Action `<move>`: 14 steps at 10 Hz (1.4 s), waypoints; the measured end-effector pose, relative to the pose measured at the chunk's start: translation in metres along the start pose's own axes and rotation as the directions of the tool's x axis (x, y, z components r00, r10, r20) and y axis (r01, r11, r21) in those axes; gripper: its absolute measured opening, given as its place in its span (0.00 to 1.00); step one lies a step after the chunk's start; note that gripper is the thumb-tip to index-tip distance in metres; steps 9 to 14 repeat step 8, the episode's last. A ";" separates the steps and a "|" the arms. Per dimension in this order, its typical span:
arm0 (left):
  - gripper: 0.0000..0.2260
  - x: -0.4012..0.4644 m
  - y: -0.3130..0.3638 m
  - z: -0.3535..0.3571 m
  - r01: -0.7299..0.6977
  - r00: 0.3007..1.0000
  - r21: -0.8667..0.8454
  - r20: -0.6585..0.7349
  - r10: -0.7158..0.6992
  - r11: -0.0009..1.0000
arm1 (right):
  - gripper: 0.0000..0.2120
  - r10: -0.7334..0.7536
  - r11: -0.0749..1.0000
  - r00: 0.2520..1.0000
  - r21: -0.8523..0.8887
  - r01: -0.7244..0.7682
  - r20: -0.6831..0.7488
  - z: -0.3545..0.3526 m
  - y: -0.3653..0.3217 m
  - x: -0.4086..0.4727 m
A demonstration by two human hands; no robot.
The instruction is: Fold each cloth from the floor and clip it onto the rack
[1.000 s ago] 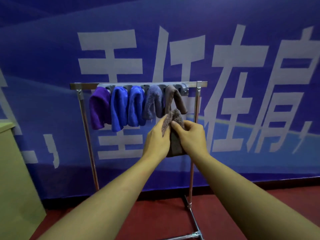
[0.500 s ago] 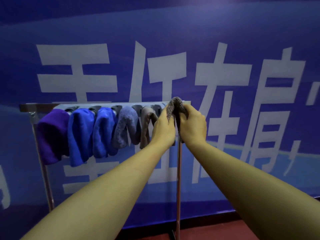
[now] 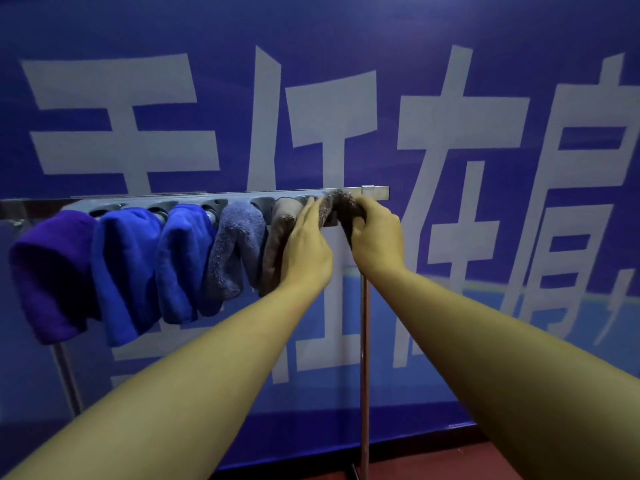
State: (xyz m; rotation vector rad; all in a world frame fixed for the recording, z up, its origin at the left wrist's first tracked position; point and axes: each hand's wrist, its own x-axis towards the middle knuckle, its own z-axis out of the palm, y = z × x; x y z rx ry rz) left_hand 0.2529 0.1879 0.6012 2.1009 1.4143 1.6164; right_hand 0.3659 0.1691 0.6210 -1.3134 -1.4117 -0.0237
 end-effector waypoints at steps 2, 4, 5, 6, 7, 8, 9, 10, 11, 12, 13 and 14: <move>0.23 -0.019 -0.012 0.008 0.109 0.989 -0.017 0.104 -0.107 0.994 | 0.15 0.037 0.999 0.995 -0.014 -0.036 0.097 0.003 0.015 -0.014; 0.22 -0.044 -0.012 -0.002 0.089 0.995 -0.134 0.066 -0.081 0.987 | 0.14 0.008 0.995 0.993 0.098 -0.020 0.114 0.003 0.018 -0.032; 0.19 -0.066 -0.015 -0.015 0.033 0.997 -0.238 -0.056 -0.048 0.971 | 0.16 -0.007 0.988 0.997 0.156 -0.007 0.083 -0.002 0.019 -0.047; 0.17 -0.079 -0.013 -0.033 0.060 0.991 -0.351 -0.088 -0.097 0.934 | 0.16 -0.031 0.984 1.000 0.175 0.030 0.005 -0.009 0.007 -0.057; 0.17 -0.086 -0.004 -0.061 0.056 0.992 -0.366 -0.082 -0.092 0.929 | 0.16 -0.092 0.974 0.996 0.206 0.092 -0.010 -0.014 -0.015 -0.069; 0.17 -0.090 0.005 -0.093 0.063 0.990 -0.367 -0.091 -0.103 0.928 | 0.19 -0.118 0.971 0.993 0.208 0.113 0.011 -0.016 -0.037 -0.081; 0.17 -0.090 0.005 -0.093 0.063 0.990 -0.367 -0.091 -0.103 0.928 | 0.19 -0.118 0.971 0.993 0.208 0.113 0.011 -0.016 -0.037 -0.081; 0.17 -0.090 0.005 -0.093 0.063 0.990 -0.367 -0.091 -0.103 0.928 | 0.19 -0.118 0.971 0.993 0.208 0.113 0.011 -0.016 -0.037 -0.081; 0.17 -0.090 0.005 -0.093 0.063 0.990 -0.367 -0.091 -0.103 0.928 | 0.19 -0.118 0.971 0.993 0.208 0.113 0.011 -0.016 -0.037 -0.081; 0.17 -0.090 0.005 -0.093 0.063 0.990 -0.367 -0.091 -0.103 0.928 | 0.19 -0.118 0.971 0.993 0.208 0.113 0.011 -0.016 -0.037 -0.081; 0.17 -0.090 0.005 -0.093 0.063 0.990 -0.367 -0.091 -0.103 0.928 | 0.19 -0.118 0.971 0.993 0.208 0.113 0.011 -0.016 -0.037 -0.081; 0.17 -0.090 0.005 -0.093 0.063 0.990 -0.367 -0.091 -0.103 0.928 | 0.19 -0.118 0.971 0.993 0.208 0.113 0.011 -0.016 -0.037 -0.081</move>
